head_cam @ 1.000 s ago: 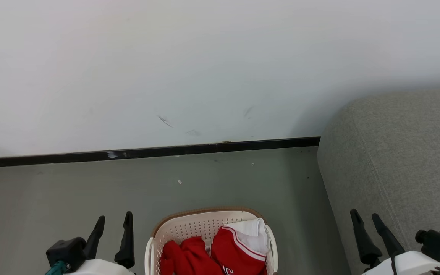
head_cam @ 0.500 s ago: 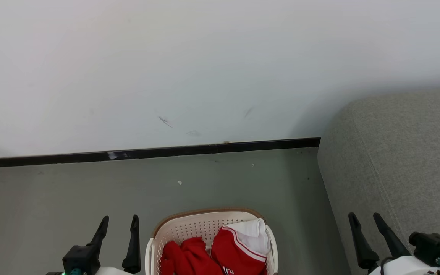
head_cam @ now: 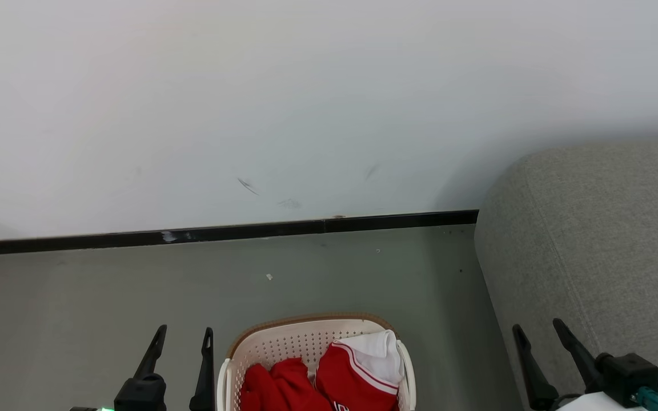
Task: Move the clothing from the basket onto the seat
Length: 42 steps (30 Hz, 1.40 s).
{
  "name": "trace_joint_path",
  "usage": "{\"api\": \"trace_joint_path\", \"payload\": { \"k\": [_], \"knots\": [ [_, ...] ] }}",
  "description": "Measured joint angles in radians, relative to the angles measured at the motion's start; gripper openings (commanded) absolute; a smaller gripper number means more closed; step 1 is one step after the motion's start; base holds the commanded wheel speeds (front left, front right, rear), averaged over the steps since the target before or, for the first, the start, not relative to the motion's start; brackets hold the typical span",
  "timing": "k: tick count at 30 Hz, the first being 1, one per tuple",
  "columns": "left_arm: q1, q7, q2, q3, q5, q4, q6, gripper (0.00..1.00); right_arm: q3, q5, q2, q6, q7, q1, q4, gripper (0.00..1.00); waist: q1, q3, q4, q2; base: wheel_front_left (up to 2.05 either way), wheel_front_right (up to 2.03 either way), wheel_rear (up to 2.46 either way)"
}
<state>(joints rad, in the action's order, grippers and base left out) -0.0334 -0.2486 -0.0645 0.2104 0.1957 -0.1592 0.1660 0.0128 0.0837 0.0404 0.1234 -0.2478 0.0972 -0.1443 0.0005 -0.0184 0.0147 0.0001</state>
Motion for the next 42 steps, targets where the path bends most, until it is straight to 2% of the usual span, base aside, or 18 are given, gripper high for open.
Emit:
{"api": "trace_joint_path", "payload": {
  "k": [42],
  "knots": [
    [0.001, -0.001, 0.011, -0.051, 0.015, -0.040, -0.003, 1.00, 0.010, -0.004, -0.002, 0.000, 0.000, 0.003, 0.012, 1.00, -0.0002, 0.009, -0.002, 0.0000, 0.00, 0.00, 0.00]
  ]
}}
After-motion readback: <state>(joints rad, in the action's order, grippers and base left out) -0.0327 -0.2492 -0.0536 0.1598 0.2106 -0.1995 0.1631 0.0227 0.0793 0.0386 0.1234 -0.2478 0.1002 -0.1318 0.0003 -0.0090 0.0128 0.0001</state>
